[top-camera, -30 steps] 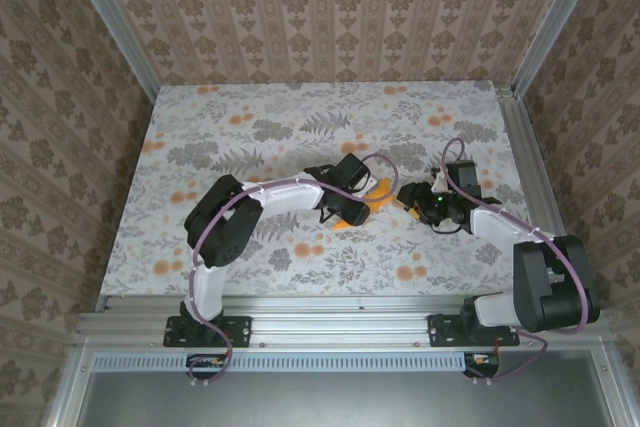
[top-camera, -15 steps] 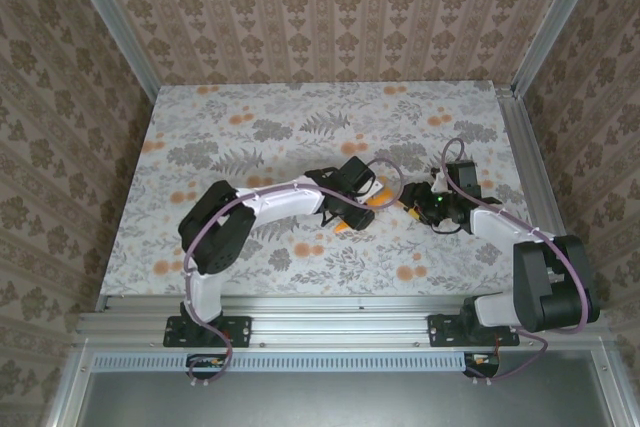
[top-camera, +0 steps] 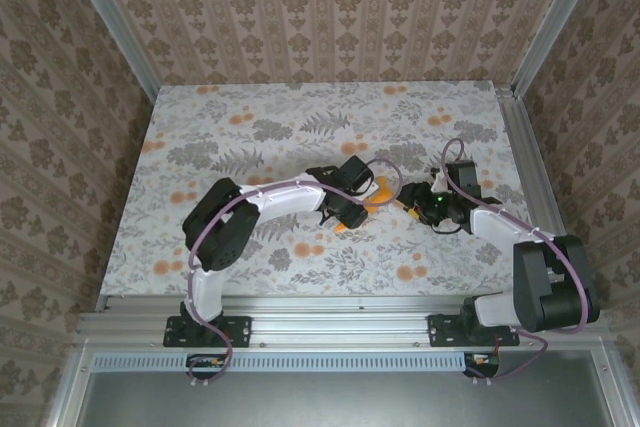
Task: Fold a paper plane with a square sheet of paper (pick it up from the middle)
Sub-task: Turn over a paper plane at the center of the table.
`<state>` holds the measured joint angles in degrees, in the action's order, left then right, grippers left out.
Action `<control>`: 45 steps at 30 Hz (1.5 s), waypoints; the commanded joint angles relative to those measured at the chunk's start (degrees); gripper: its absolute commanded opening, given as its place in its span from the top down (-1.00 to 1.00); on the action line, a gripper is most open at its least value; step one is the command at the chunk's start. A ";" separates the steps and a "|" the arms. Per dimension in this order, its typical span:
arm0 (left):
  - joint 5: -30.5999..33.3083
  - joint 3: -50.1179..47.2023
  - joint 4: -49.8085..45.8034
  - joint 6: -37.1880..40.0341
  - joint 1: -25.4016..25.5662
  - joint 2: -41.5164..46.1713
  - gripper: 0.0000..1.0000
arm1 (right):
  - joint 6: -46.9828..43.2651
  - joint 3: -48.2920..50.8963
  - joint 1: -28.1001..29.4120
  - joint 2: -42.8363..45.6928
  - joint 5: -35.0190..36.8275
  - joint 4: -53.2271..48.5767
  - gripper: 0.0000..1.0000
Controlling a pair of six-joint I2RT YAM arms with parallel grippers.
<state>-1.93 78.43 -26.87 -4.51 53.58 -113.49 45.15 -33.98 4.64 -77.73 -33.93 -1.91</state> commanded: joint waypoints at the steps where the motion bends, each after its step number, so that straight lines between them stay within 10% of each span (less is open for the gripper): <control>1: 1.47 1.58 -2.18 1.61 -0.06 -1.27 0.28 | -0.01 0.58 -0.34 -0.66 -1.39 0.23 -0.01; 14: -5.95 -0.60 0.61 -2.65 -3.09 2.11 0.93 | 4.64 1.78 4.18 -3.70 -2.13 6.71 -0.02; 25: -19.36 -7.36 9.31 -9.65 -8.42 7.54 0.96 | 13.34 0.68 11.07 -9.70 -1.71 18.38 -0.05; 45: -21.18 -10.01 12.63 -11.67 -9.64 7.58 0.95 | 23.50 1.98 14.12 -15.05 -3.59 32.85 -0.11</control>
<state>-22.31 69.10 -14.70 -15.49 44.45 -107.26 66.48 -32.88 18.28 -92.01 -35.62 27.73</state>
